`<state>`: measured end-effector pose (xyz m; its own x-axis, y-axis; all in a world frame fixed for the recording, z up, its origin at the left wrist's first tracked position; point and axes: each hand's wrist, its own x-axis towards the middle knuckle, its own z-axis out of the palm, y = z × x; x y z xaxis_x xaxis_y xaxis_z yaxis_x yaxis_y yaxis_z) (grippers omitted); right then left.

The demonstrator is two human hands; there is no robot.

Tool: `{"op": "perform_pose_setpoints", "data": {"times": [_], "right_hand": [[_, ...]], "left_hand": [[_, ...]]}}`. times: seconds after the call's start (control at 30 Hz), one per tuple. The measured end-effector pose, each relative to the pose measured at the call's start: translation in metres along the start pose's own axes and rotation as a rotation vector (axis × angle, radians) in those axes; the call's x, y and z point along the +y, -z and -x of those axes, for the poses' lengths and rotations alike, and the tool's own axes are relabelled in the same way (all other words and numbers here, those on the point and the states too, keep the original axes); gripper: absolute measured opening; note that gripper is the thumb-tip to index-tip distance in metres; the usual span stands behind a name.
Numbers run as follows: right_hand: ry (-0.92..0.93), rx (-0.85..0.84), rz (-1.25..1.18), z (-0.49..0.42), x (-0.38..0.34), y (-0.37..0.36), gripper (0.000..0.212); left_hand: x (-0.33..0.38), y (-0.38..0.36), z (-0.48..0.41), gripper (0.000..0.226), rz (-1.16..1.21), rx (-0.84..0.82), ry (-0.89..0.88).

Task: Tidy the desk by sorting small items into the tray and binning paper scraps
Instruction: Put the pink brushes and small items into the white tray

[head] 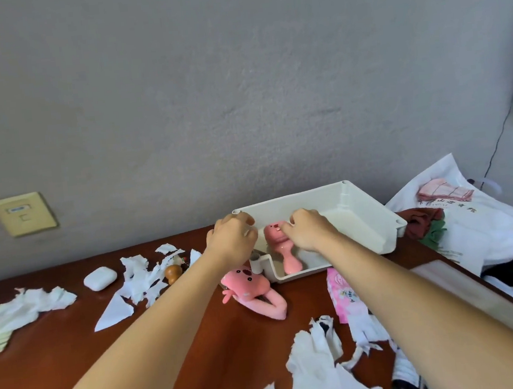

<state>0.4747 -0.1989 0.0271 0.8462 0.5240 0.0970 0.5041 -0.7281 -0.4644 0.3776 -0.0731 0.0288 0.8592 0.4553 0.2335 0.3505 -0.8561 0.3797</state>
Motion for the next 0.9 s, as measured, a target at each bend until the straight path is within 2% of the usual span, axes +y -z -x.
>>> {"op": "perform_pose_setpoints", "data": {"times": [0.2,0.33,0.47,0.6,0.77,0.9], "right_hand": [[0.096,0.083,-0.027,0.050,0.002,0.023,0.016],[0.067,0.038,-0.012,0.084,0.016,0.031,0.009],[-0.013,-0.027,0.037,0.099,0.038,0.031,0.003],[-0.108,-0.108,0.092,0.107,0.048,0.024,0.021],[-0.179,-0.072,0.119,0.107,0.050,0.017,0.028],[-0.182,-0.048,0.149,0.107,0.047,0.008,0.038]], "left_hand": [[-0.007,0.018,0.051,0.045,0.010,-0.049,0.017],[-0.013,0.017,0.076,0.063,0.032,-0.155,0.099],[-0.014,0.010,0.089,0.082,0.187,-0.214,0.175],[-0.015,-0.001,0.092,0.076,0.174,-0.246,0.167],[-0.010,-0.010,0.084,0.077,0.276,-0.200,0.264],[-0.009,-0.018,0.081,0.068,0.291,-0.152,0.311]]}}
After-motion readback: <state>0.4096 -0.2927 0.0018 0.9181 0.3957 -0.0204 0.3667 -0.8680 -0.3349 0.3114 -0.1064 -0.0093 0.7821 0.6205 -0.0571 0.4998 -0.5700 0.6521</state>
